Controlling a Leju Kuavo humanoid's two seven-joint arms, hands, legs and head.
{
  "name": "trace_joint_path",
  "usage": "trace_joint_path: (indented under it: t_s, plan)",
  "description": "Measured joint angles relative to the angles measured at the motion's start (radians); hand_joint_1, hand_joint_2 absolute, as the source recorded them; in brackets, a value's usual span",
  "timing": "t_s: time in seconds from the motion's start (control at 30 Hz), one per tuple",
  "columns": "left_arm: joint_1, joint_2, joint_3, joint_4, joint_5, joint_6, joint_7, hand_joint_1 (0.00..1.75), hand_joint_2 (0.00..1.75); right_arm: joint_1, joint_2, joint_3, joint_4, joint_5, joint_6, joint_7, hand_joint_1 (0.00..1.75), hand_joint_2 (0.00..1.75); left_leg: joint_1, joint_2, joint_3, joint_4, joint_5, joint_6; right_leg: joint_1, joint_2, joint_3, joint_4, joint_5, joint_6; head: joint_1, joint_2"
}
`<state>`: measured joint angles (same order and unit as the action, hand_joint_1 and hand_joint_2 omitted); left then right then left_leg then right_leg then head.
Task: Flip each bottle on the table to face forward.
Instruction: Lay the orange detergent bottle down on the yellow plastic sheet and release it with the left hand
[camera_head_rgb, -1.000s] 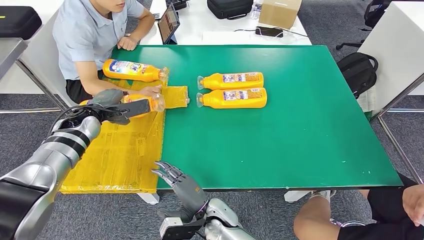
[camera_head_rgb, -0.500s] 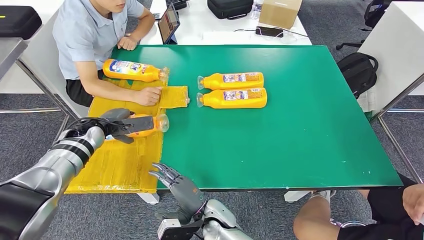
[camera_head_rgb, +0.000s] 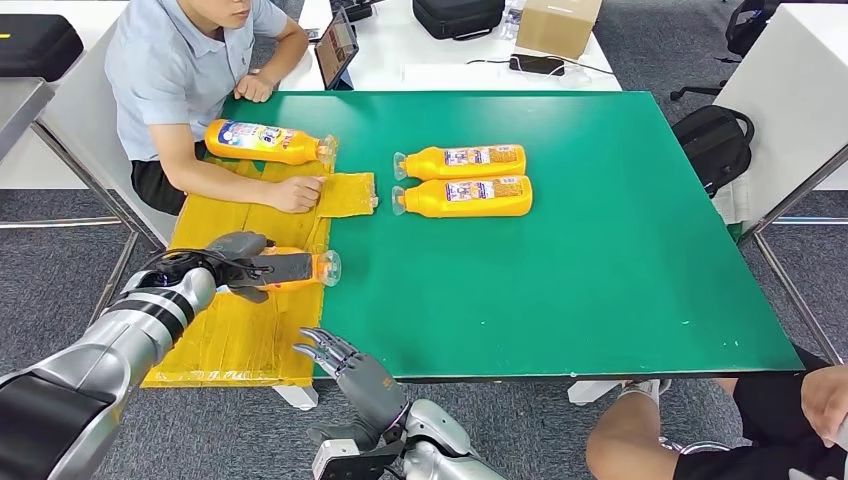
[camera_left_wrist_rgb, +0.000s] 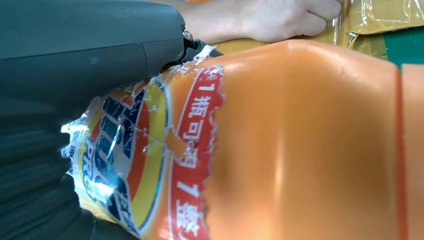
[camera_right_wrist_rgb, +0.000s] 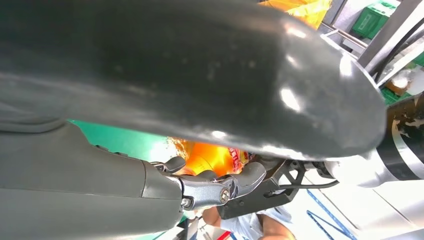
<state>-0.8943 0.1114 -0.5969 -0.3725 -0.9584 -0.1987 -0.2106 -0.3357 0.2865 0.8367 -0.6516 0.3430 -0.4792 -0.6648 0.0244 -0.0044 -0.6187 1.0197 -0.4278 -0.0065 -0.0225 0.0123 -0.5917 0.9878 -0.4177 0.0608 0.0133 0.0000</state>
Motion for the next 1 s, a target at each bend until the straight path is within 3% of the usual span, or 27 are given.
trace_joint_path:
  t_s: [0.1,0.43,0.63,0.8,1.0]
  plan:
    - [0.006,0.0,0.0,0.001,0.033,-0.011,-0.013,0.01,1.75,-0.001,0.0,0.005,0.0,-0.004,-0.001,0.0,0.0,0.0,0.0,0.0,0.0,0.0,0.0,0.0,0.0,0.0,0.0,0.0,0.0,0.0,0.0,0.0]
    - [0.029,0.007,0.085,-0.012,0.252,-0.152,-0.146,0.0,1.75,-0.006,0.0,0.028,0.0,-0.025,-0.003,0.0,0.0,0.0,0.0,-0.001,0.001,0.0,0.0,0.0,0.0,-0.001,0.002,0.001,0.0,0.0,0.0,0.0]
    - [0.1,0.03,0.167,-0.102,0.544,-0.372,-0.261,0.0,1.75,-0.017,-0.002,0.063,0.0,-0.061,-0.006,0.0,0.0,0.0,0.0,0.0,0.002,0.0,0.0,0.0,0.0,0.0,0.002,0.001,0.0,0.0,0.0,0.0]
    - [0.25,0.02,0.22,-0.336,0.787,-0.306,-0.296,0.0,1.75,-0.021,-0.009,0.082,0.0,-0.066,-0.02,0.0,0.0,0.0,0.0,0.0,0.001,0.0,0.0,0.0,-0.001,0.0,0.0,0.001,0.0,0.0,0.0,0.0]
    - [0.387,-0.054,0.309,-0.629,0.999,-0.177,-0.277,0.0,1.75,-0.016,-0.025,0.085,-0.035,-0.051,-0.075,0.0,0.0,0.0,-0.001,0.0,-0.001,0.0,0.0,0.0,-0.001,0.0,-0.001,0.0,0.0,0.0,0.0,0.0]
